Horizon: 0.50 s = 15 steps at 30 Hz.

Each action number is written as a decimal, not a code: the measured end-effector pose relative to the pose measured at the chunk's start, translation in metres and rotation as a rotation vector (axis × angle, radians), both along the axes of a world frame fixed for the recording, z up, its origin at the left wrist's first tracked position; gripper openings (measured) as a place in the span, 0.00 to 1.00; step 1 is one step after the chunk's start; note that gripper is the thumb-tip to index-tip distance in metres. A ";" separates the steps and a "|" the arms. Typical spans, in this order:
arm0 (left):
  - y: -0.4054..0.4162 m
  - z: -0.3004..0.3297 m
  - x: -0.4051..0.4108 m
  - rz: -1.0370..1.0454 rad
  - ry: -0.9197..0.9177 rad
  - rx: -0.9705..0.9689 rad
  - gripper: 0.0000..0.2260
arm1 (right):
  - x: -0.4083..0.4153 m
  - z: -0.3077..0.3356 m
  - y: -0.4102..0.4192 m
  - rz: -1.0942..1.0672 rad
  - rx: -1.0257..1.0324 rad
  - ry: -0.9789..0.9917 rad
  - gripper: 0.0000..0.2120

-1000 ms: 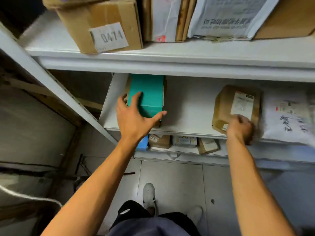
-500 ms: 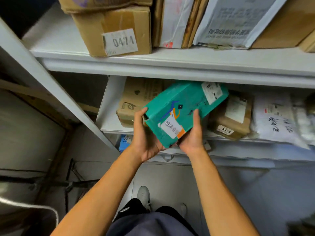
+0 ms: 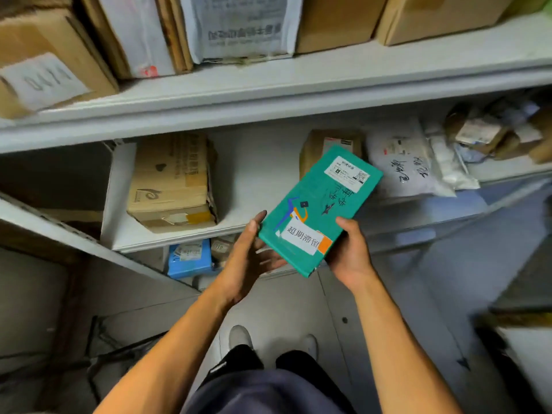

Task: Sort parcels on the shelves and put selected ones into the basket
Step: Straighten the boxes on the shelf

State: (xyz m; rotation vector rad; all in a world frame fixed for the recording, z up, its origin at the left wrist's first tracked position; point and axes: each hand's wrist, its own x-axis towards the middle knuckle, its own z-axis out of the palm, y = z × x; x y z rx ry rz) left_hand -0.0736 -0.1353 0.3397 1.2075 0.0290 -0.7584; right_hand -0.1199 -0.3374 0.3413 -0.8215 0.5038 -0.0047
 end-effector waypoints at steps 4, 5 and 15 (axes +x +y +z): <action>-0.036 -0.015 -0.018 -0.178 -0.231 0.096 0.38 | -0.039 -0.018 -0.042 -0.082 -0.110 0.083 0.28; -0.050 -0.016 -0.024 -0.217 -0.259 0.105 0.38 | -0.051 -0.020 -0.053 -0.118 -0.135 0.105 0.30; -0.237 -0.016 -0.138 -0.412 -0.472 0.007 0.21 | -0.199 -0.020 -0.180 -0.502 -0.191 0.171 0.33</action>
